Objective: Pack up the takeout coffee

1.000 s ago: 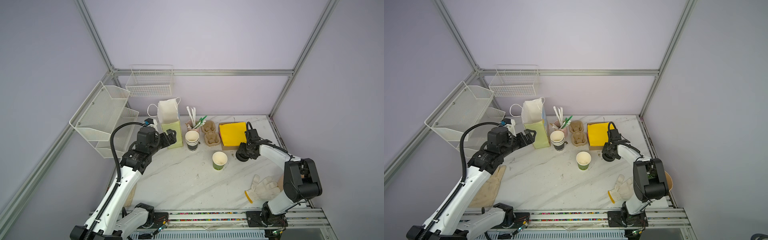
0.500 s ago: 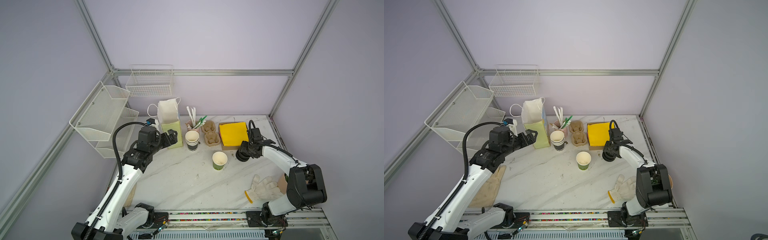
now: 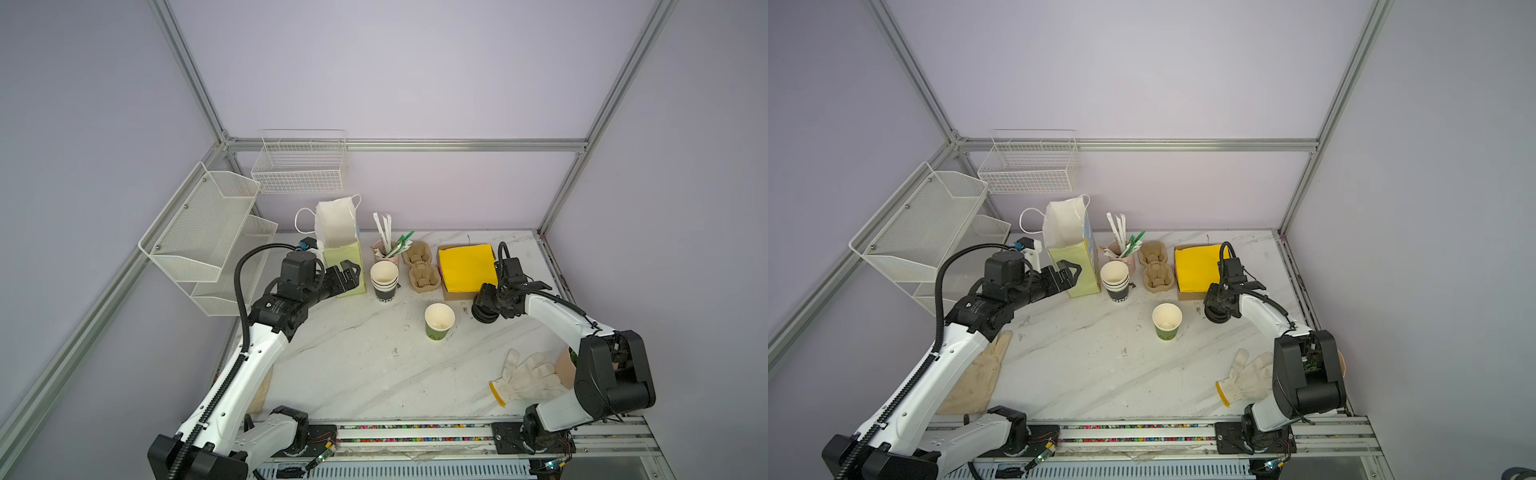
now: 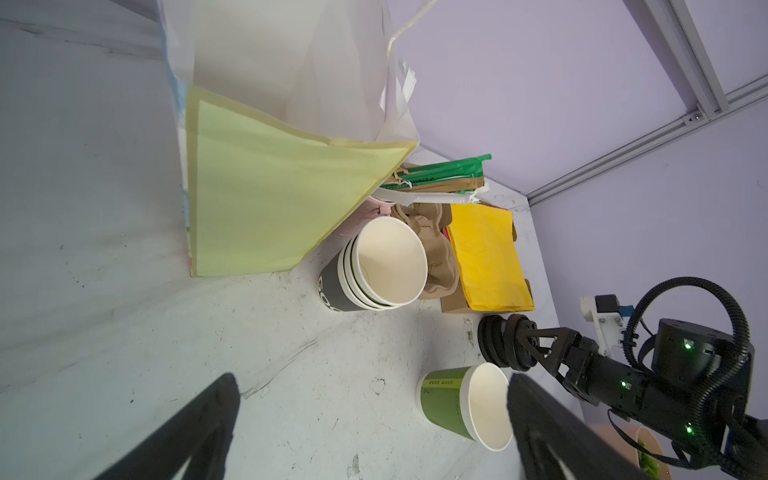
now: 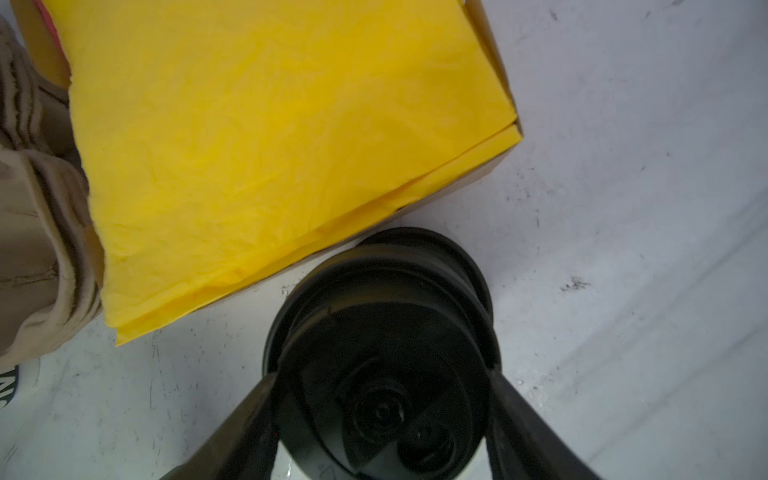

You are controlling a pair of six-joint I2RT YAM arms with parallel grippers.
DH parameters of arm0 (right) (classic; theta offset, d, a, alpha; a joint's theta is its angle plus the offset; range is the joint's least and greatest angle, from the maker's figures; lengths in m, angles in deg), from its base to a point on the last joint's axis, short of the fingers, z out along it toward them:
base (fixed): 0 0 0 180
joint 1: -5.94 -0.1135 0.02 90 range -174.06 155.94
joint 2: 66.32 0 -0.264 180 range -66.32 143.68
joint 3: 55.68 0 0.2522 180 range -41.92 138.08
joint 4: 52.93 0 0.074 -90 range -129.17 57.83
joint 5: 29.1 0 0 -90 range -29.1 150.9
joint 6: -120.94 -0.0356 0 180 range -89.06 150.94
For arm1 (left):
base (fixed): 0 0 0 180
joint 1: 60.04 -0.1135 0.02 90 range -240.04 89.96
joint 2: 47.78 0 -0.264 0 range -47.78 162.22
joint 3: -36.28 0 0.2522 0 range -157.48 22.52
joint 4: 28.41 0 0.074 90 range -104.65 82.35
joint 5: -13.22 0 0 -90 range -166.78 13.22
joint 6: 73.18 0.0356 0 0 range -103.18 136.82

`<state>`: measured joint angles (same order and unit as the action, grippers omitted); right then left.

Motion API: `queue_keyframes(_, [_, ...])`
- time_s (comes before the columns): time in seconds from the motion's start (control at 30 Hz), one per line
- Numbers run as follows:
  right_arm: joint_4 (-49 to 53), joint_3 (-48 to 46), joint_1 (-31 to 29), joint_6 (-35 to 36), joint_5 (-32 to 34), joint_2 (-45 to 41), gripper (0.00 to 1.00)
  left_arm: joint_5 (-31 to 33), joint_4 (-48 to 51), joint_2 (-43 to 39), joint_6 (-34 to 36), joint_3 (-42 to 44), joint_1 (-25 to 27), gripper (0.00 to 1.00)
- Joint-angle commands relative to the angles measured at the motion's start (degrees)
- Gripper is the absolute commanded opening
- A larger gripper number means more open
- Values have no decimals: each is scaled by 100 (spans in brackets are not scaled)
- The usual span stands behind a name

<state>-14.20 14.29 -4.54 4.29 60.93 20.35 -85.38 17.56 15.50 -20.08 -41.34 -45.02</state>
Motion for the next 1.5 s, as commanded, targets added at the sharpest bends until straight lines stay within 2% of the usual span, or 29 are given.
queue_keyframes(0.0, [-113, -109, 44, -96, -108, -61, 67, -638, -318, 157, -151, -18, 37, 100])
queue_keyframes(0.07, [-116, -119, 59, -86, -87, -90, 67, -898, -502, 294, -353, -39, 160, 100])
queue_keyframes(0.17, [-149, -146, 79, -98, -17, -227, 67, -937, -528, 484, -496, -268, 405, 100])
queue_keyframes(0.37, [-350, -310, 188, -147, -207, -527, 67, -614, -861, 892, -895, -847, 1086, 100])
queue_keyframes(0.57, [-447, -508, 312, -103, -262, -845, 66, -655, -1168, 2085, -1423, -1814, 1641, 100])
queue_keyframes(0.73, [-598, -741, 406, -94, -379, -1233, 66, -588, -1154, 3161, -1553, -3063, 2163, 100])
queue_keyframes(1.17, [-827, -980, 477, -57, -696, -1406, 66, -967, -1349, 5332, -2497, -5128, 2727, 100])
queue_keyframes(1.47, [-915, -1076, 477, -13, -671, -1556, 66, -1264, -1840, 6005, -3029, -5383, 2987, 100])
